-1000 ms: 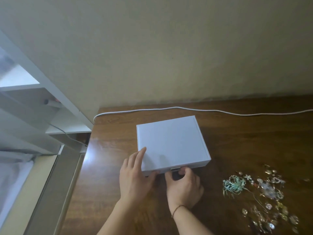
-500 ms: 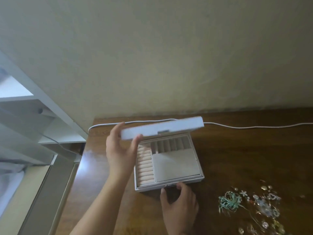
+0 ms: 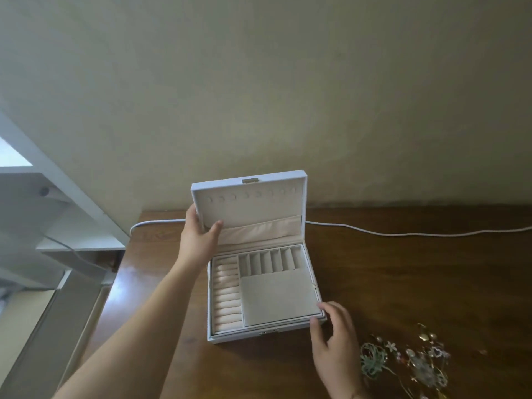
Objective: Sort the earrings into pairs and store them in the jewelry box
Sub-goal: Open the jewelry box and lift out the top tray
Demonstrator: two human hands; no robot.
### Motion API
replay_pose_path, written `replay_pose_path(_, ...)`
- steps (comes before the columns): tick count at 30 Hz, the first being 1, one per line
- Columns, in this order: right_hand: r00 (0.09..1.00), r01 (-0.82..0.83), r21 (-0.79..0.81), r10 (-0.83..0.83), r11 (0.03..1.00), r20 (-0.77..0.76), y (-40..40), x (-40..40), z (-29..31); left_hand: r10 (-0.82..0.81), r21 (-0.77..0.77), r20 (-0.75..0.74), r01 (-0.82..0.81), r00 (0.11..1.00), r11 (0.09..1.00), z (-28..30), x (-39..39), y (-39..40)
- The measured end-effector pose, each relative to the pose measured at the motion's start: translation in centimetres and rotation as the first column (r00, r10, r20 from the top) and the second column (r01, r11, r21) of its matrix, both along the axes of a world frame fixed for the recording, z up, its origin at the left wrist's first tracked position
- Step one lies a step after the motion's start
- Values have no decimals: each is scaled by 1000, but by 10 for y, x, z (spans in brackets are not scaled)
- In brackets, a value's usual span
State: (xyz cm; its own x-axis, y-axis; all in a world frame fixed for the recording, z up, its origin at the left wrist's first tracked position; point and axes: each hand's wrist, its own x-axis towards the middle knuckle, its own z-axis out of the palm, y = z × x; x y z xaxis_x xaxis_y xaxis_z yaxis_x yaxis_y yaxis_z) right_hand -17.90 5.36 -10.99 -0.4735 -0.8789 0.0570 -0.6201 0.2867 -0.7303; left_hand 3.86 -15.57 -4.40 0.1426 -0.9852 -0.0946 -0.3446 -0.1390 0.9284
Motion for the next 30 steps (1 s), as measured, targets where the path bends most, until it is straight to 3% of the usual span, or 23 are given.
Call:
replay_pose_path(5,999,-45,26,45,999,-3,5,-6,-6,52,76,77,-58,996,995,-36,10,46)
replay_pose_path(9,973,-116,-63,101,991,-207,-3,-9,7,174,95,66,-180,983,979,-61,12,108)
replay_pose_path(12,895,-363,-34,338,931,-292,-34,5,30,212,126,0,-210,977,970,-70,14,142)
replay_pose_path(16,721,-591,253,642,766,-260,-83,49,51,234,177,-46,-223,971,959,-74,22,165)
replay_pose_path(19,692,-536,379,650,755,-316,-107,80,48,203,188,-58,-189,977,964,-77,27,172)
replay_pose_path(22,739,-378,439,552,815,-386,-120,99,45,162,199,-67,-146,984,969,-78,30,176)
replay_pose_path(25,791,-237,528,477,816,-383,-129,107,45,155,220,-101,-129,983,967,-76,31,178)
replay_pose_path(30,816,-164,580,441,798,-375,-140,114,45,142,231,-123,-111,982,967,-72,33,175)
